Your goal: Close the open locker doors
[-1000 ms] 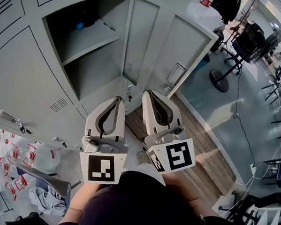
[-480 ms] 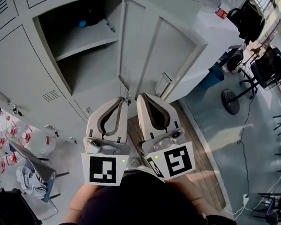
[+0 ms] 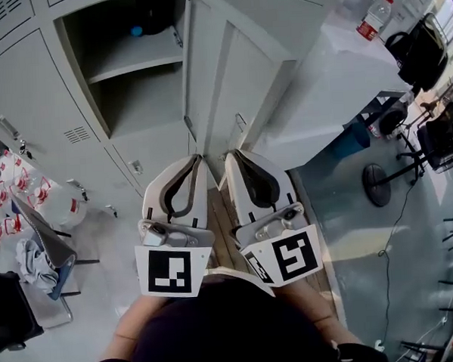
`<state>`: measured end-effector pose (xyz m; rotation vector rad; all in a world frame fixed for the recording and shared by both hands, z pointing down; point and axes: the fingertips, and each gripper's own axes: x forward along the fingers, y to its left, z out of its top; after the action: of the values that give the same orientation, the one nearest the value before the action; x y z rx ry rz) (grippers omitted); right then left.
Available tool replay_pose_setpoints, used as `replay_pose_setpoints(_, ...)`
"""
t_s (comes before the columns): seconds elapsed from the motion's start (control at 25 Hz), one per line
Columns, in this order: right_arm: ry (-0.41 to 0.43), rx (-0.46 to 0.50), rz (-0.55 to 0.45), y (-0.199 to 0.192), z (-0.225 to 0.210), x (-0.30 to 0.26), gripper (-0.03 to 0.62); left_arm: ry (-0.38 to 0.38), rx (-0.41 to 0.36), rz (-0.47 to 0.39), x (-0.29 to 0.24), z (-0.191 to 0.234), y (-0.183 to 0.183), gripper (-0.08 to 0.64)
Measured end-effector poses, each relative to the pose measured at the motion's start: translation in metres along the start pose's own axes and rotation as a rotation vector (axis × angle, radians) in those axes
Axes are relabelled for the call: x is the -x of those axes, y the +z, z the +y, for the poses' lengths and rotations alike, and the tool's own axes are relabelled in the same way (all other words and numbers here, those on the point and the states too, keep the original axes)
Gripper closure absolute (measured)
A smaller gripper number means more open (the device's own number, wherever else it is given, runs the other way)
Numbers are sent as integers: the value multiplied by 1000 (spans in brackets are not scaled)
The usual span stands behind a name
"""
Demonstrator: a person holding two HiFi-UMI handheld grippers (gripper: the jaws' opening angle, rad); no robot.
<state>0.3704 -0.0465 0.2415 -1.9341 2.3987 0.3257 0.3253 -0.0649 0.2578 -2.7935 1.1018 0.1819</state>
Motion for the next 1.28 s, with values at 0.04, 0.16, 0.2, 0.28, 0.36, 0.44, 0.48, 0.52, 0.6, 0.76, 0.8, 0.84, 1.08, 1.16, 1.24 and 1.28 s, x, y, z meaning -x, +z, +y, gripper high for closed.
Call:
replay_pose_setpoints(0.04,7,4,0,0,-5,3,592,5,-3,3,-1,-5,0,557)
replay_pose_setpoints(0.16,30,5,3,0,-19,9,591,15,-6,-1,-4,-13,3,557)
replay_pose_setpoints(0.2,37,1,5,-1,-23,11,591,18,-7,-4,-5,-14,5,557)
replay_pose_setpoints(0.28,52,-1,10,-2,-29,13,591,22,-17,-12,-6,-17,8,557)
replay_pose_setpoints(0.36,77,4,14,-4,-35,14,591,28,-24,-17,-6,-19,9,557)
replay_pose_setpoints(0.44,110,2,16,-7,-40,13,591,33,-19,-13,-7,-20,7,557)
replay_pose_setpoints(0.48,129,1,18,-8,-42,13,591,32,-14,-8,-8,-21,5,557)
replay_pose_setpoints(0.52,152,-3,23,-10,-43,12,591,31,-10,-3,-8,-21,4,557)
replay_pose_setpoints(0.6,211,-32,41,-16,-43,12,567,31,-13,5,-9,-22,2,557)
replay_pose_setpoints(0.76,323,-109,61,-29,-42,10,522,45,-16,14,-9,-18,-2,557)
replay_pose_setpoints(0.8,338,-116,62,-31,-42,8,513,52,-15,18,-8,-16,-4,557)
replay_pose_setpoints(0.84,350,-121,63,-34,-42,7,508,57,-15,20,-8,-15,-5,557)
replay_pose_setpoints(1.08,414,-147,89,-46,-39,-2,460,64,-40,25,-8,-13,-3,557)
replay_pose_setpoints(1.16,423,-150,97,-51,-39,-5,456,66,-41,26,-8,-12,-4,557)
replay_pose_setpoints(1.24,438,-160,105,-54,-39,-6,444,70,-39,29,-7,-11,-5,557)
replay_pose_setpoints(1.28,448,-165,108,-56,-38,-6,440,73,-37,30,-7,-10,-6,557)
